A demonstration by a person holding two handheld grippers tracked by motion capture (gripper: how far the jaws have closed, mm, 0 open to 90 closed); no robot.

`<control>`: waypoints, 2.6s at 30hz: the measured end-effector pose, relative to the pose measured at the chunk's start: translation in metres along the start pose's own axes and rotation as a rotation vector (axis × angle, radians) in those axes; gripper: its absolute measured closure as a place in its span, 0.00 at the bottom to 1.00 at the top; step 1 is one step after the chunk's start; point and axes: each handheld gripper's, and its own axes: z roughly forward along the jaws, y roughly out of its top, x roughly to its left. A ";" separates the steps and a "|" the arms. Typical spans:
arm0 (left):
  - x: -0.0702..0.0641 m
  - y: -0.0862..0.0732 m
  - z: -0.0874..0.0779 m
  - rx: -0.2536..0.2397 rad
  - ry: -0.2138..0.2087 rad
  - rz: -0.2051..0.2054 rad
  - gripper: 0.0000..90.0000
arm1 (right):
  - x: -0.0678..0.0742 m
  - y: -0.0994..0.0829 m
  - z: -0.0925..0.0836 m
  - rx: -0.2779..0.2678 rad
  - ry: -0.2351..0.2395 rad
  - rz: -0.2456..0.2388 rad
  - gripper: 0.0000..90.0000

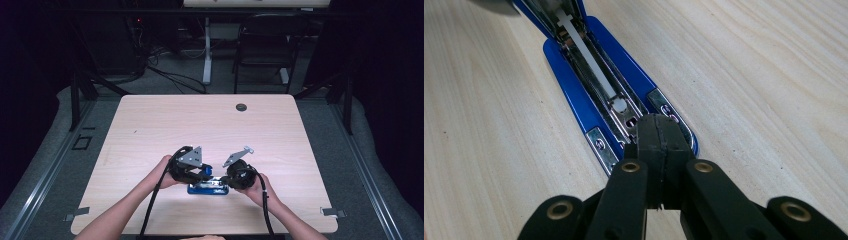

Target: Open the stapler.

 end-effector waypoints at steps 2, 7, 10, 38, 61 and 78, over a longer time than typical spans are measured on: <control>0.001 -0.003 -0.005 -0.007 -0.004 -0.015 0.73 | -0.001 0.000 0.000 -0.006 0.006 0.003 1.00; 0.002 -0.008 -0.011 -0.012 0.006 -0.023 0.73 | 0.000 0.000 0.000 -0.006 0.001 0.008 1.00; 0.002 -0.009 -0.014 -0.001 0.010 -0.034 0.73 | 0.001 0.000 0.001 -0.010 -0.003 0.011 1.00; 0.003 -0.033 -0.036 -0.021 0.027 -0.134 0.72 | 0.001 0.000 0.001 -0.004 -0.011 0.003 1.00; 0.011 -0.058 -0.046 -0.024 -0.016 -0.244 0.72 | 0.000 0.000 0.000 0.001 -0.006 0.002 1.00; 0.014 -0.070 -0.048 -0.019 -0.036 -0.270 0.71 | 0.001 0.001 0.000 0.005 -0.010 -0.012 1.00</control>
